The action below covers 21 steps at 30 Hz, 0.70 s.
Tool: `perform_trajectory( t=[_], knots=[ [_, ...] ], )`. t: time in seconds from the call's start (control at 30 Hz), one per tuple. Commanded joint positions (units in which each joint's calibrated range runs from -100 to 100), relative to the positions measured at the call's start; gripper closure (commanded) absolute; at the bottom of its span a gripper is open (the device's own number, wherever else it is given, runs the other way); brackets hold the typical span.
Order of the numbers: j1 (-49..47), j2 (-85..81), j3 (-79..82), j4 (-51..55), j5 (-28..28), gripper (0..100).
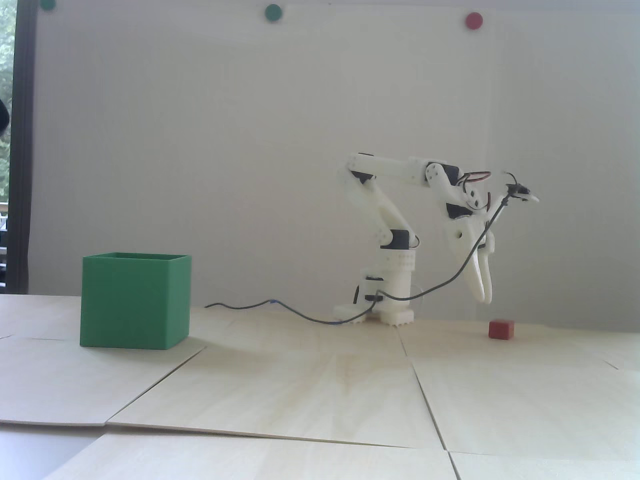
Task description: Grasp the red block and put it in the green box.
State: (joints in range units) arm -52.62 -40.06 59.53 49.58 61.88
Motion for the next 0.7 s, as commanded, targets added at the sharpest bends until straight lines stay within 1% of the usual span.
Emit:
perform_trajectory(
  t=[0.0,0.3,0.53,0.67],
  knots=[
    [-0.8,-2.5,-0.5,-0.3,0.1,89],
    [-1.1,-2.3,-0.5,-0.3,0.1,89],
    [-0.5,5.9,-1.4,0.2,0.0,89],
    [-0.5,6.3,-1.4,0.3,0.0,89]
  ],
)
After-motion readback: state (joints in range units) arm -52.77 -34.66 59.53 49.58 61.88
